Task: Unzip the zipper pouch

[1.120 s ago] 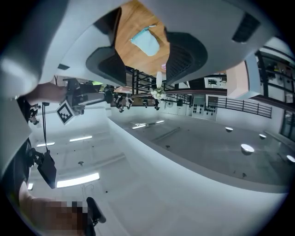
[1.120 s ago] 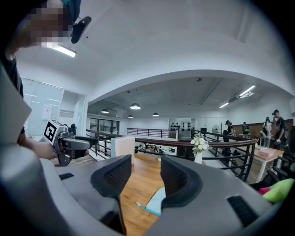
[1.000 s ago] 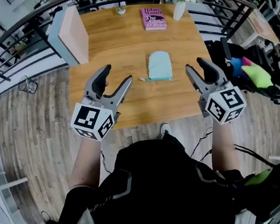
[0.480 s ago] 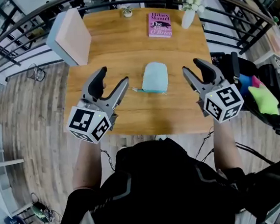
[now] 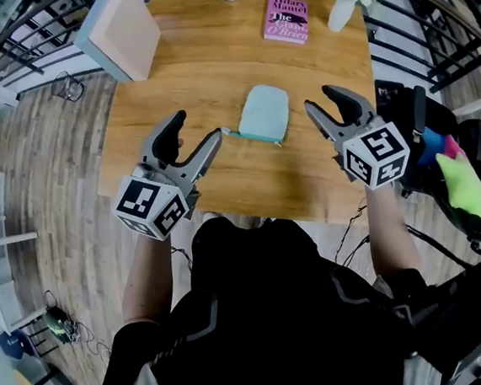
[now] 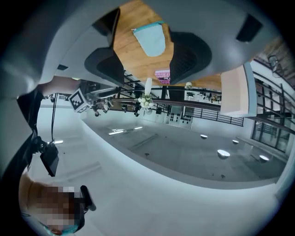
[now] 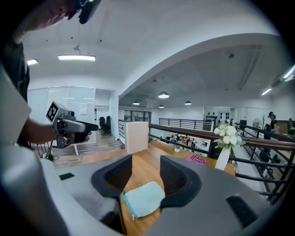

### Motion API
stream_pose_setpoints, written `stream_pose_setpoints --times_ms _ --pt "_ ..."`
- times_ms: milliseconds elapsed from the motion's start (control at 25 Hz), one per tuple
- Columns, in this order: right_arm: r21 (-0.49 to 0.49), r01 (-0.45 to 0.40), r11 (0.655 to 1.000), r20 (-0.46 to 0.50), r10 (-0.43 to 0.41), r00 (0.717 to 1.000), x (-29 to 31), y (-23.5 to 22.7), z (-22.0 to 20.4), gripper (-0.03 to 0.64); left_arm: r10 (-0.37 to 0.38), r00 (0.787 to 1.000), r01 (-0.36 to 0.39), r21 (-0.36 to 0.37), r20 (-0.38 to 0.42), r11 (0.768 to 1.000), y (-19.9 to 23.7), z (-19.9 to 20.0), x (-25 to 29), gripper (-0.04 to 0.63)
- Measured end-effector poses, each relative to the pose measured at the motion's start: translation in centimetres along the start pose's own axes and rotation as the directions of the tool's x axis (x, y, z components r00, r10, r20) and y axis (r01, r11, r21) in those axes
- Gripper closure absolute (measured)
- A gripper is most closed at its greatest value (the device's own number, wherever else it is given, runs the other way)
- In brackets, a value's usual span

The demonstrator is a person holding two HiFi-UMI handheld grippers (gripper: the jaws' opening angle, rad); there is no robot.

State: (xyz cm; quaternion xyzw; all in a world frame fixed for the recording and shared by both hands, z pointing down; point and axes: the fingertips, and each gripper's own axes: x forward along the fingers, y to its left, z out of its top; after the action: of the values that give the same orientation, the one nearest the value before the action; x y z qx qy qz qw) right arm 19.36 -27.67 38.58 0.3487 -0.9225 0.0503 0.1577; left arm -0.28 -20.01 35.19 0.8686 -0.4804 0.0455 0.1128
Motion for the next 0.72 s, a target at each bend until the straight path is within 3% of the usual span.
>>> stream_pose_setpoints --times_ms 200,440,720 --pt "-0.035 -0.079 0.996 -0.037 0.078 0.996 2.8 0.5 -3.1 0.417 0.075 0.997 -0.075 -0.013 -0.015 0.997 1.6 -1.9 0.1 0.281" --pt "-0.041 -0.159 0.986 -0.146 0.152 0.978 6.0 0.6 -8.9 0.417 0.083 0.992 -0.087 -0.041 -0.100 0.995 2.1 -6.2 0.9 0.281" --pt "-0.082 -0.277 0.957 -0.310 0.239 0.920 7.9 1.7 -16.2 0.430 0.105 0.980 -0.121 -0.089 -0.172 0.989 1.9 -11.3 1.5 0.281"
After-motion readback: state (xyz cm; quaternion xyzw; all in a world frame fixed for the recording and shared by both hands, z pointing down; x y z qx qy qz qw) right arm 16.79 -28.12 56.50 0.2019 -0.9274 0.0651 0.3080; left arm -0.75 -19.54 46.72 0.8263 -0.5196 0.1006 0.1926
